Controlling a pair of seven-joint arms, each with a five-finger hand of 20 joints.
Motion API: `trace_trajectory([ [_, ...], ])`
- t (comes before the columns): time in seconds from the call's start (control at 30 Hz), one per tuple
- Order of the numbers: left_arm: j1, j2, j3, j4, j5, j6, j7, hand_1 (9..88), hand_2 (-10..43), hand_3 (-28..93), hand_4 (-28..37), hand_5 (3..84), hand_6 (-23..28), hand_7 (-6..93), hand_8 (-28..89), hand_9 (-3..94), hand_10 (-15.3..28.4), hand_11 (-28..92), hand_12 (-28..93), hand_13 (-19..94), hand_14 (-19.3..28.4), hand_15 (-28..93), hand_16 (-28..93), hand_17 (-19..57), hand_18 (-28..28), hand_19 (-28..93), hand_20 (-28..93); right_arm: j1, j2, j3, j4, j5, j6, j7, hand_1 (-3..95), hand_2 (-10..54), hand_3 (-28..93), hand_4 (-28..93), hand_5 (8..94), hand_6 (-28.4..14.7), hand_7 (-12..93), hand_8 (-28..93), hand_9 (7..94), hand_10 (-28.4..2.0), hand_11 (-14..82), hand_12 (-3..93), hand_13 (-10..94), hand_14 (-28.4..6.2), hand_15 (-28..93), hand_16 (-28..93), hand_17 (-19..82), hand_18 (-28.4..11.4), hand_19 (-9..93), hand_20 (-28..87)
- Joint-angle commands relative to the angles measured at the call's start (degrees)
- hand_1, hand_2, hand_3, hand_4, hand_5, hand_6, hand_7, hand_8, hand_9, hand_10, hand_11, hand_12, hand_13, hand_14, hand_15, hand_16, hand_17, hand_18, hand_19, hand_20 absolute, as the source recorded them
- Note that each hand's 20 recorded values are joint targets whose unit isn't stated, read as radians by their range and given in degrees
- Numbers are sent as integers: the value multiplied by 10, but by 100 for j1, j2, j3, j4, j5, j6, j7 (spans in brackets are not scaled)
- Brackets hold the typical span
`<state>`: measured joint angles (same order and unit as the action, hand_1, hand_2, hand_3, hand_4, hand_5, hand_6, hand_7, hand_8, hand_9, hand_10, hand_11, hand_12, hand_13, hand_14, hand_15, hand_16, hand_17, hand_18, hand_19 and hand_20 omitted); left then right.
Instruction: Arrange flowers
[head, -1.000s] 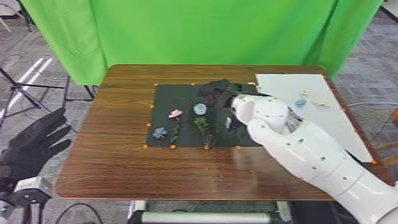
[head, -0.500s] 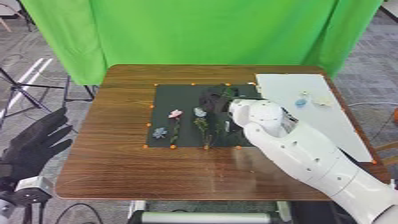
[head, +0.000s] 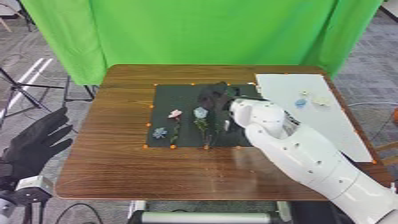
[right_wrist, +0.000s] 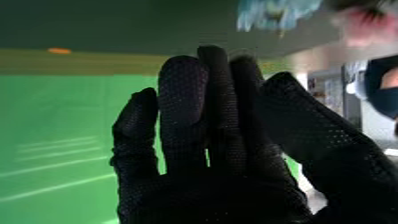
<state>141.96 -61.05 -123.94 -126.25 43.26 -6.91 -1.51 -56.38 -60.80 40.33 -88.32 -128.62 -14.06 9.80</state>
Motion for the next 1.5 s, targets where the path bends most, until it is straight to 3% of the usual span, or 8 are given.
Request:
trace_trajectory([
  [0.03, 71, -72, -23, -21, -18, 15, -15, 236, -32, 679, -282, 212, 7, 162, -85, 162, 84, 72, 227, 115, 108, 90, 105, -134, 177, 325, 97, -192, 480, 512, -260, 16, 477, 400, 182, 162, 932, -33, 379, -17, 234, -139, 484, -126, 105, 170, 471, -109, 748, 212, 123, -209, 744, 595],
  [0.1, 95, -96, -43, -37, -12, 29, 0, 236, -32, 681, -282, 212, 7, 162, -85, 162, 84, 72, 227, 115, 108, 90, 105, -134, 177, 325, 97, -163, 743, 470, -227, -65, 732, 854, 189, 127, 932, -77, 350, -18, 226, -133, 453, -135, 88, 169, 454, -110, 732, 200, 120, -209, 745, 596],
  [0.23, 130, -131, -41, -55, -5, 50, 34, 236, -32, 681, -282, 212, 7, 162, -85, 162, 84, 73, 227, 115, 108, 90, 105, -135, 177, 325, 97, -45, 1123, 281, -7, -541, 751, 2655, 220, 38, 915, -191, 297, -33, 214, -119, 391, -150, 75, 177, 421, -114, 718, 177, 118, -206, 746, 588],
  [0.47, 148, -167, -55, -68, 4, 52, 66, 234, -33, 685, -281, 212, 7, 162, -84, 162, 84, 73, 226, 115, 108, 91, 104, -135, 177, 325, 97, -225, 1682, 500, 251, -444, 598, 3740, 196, -5, 841, -225, 320, -68, 174, -97, 403, -178, 97, 178, 413, -138, 704, 169, 124, -210, 761, 583],
  [0.57, 153, -203, -45, -73, 8, 50, 67, 234, -33, 685, -279, 212, 8, 161, -85, 162, 84, 72, 226, 115, 108, 91, 105, -135, 177, 325, 97, -532, 1837, 729, 213, -545, 732, 3634, 206, -42, 836, -234, 344, -77, 171, -94, 427, -180, 114, 179, 431, -137, 711, 173, 133, -215, 771, 584],
  [0.7, 116, -187, -15, -59, 6, 42, 67, 235, -32, 683, -280, 212, 7, 162, -85, 162, 84, 72, 226, 114, 109, 92, 105, -135, 177, 326, 97, -921, 1901, 1082, 136, -573, 783, 3417, 223, -91, 847, -276, 379, -72, 193, -104, 466, -151, 160, 180, 465, -120, 728, 192, 146, -213, 778, 581],
  [1.0, 129, -198, -21, -69, 3, 55, 72, 236, -31, 682, -280, 212, 7, 162, -85, 162, 84, 73, 226, 115, 108, 92, 105, -135, 177, 326, 97, -1356, 1995, 1499, 31, -363, 847, 2896, 233, -95, 851, -282, 402, -55, 223, -115, 497, -96, 216, 199, 467, -109, 737, 207, 138, -206, 773, 583],
  [1.5, 84, -118, -2, -25, -7, 24, 39, 237, -30, 681, -279, 212, 7, 161, -84, 161, 84, 73, 226, 114, 107, 90, 105, -134, 177, 325, 97, -1455, 1994, 1334, 186, -584, 1279, 2405, 270, -95, 871, -283, 407, -11, 284, -149, 527, -73, 203, 174, 495, -83, 740, 212, 147, -198, 769, 574],
])
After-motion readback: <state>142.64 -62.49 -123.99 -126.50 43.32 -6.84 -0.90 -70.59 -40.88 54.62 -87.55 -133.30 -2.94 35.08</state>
